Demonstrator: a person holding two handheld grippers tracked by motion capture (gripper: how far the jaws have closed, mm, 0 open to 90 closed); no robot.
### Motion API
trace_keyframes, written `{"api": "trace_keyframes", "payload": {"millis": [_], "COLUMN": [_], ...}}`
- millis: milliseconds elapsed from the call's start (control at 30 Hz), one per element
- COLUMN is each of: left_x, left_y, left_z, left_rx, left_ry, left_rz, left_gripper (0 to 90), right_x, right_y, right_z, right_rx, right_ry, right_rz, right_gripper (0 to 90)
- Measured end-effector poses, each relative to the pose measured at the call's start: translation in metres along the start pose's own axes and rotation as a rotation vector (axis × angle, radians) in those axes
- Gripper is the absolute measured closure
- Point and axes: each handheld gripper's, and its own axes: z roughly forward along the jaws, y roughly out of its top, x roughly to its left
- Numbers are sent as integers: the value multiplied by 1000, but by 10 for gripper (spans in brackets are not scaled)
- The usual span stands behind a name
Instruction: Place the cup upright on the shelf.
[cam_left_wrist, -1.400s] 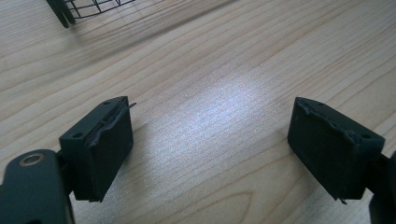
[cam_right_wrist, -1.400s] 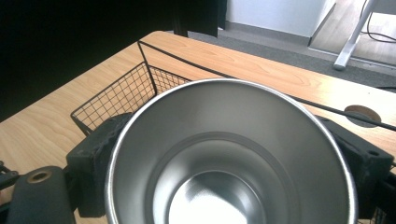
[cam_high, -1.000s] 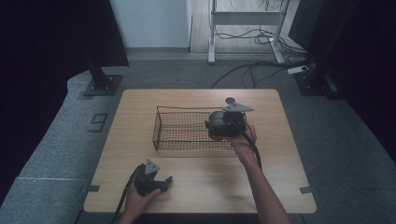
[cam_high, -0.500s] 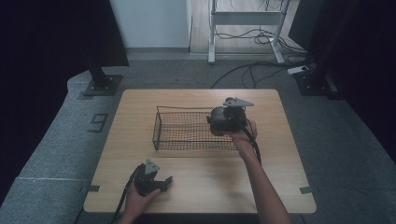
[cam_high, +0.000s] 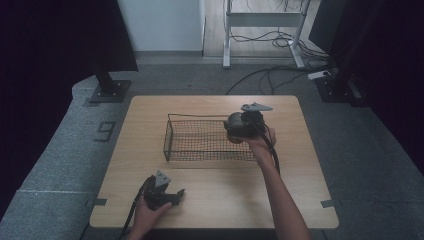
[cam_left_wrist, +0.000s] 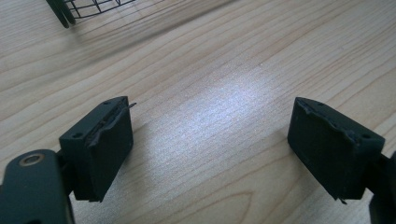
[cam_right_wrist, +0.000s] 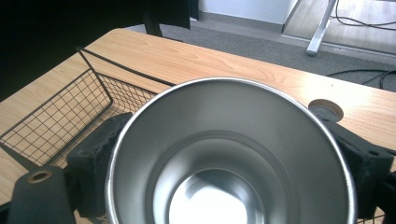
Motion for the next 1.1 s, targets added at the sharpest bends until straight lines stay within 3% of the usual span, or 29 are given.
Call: {"api": "trace_keyframes", "payload": {"millis": [500, 1100], "left_x": [0, 0], "left_y": [0, 0], "left_z": [0, 0], "left_rx": [2, 2], "left_ry": [-1, 0], "left_rz": [1, 2], "left_gripper": [140, 140], "right_x": [-2, -13], "right_y": [-7, -30], "right_z": [19, 42], "right_rx": [42, 106], "right_ry": [-21, -47], "right_rz": [4, 43], "right_gripper": [131, 131]}}
